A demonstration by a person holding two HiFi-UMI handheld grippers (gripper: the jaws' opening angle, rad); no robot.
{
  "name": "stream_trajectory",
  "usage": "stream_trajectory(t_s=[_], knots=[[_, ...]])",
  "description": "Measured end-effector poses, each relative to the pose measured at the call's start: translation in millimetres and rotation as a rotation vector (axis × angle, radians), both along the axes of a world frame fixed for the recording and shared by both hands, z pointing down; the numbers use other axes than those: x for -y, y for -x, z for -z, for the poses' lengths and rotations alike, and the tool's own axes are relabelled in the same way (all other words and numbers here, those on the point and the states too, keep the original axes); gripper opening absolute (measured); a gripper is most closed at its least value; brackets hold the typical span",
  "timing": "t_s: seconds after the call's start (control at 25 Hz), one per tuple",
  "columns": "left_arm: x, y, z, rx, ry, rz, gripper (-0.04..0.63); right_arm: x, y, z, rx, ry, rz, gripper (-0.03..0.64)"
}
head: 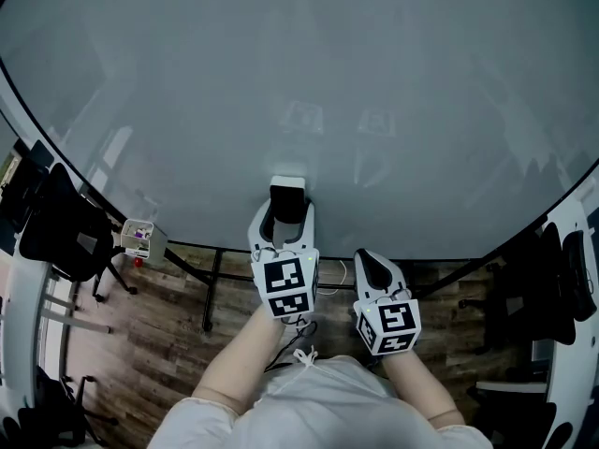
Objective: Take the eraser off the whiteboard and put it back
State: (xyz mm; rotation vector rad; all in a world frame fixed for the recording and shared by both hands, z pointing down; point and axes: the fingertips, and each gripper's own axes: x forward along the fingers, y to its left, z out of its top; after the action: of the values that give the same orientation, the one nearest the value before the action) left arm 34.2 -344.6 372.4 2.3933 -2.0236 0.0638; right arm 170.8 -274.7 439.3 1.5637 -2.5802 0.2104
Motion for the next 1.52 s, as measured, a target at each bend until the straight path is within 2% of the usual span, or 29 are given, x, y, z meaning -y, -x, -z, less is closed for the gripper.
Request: stream_trajectory(t_s=[0.48, 0.92, 1.16, 1.32, 1.52], knots=[[-19, 4, 2, 0.051, -0.051, -0.035, 0.262, 0, 7, 0, 0.029, 0.002, -0.012, 0.028], [-55, 2, -70, 0.015, 0.107, -0.123, 0.262, -9, 23, -9, -0.013, -0.009, -0.009, 0.028], [-64, -6, -77, 0.012, 0.119, -0.172, 0.262, -8, 22, -10, -0.031, -0.023, -0.024, 0.028], [-65, -5, -87, -0.021, 0.162, -0.189, 0.262, -9, 25, -10, -0.035, -0.026, -0.023, 0.029], [-66, -6, -85, 0.009, 0.147, -0.193, 0.262, -9, 28, -11, -0.034, -0.024, -0.021, 0.029]])
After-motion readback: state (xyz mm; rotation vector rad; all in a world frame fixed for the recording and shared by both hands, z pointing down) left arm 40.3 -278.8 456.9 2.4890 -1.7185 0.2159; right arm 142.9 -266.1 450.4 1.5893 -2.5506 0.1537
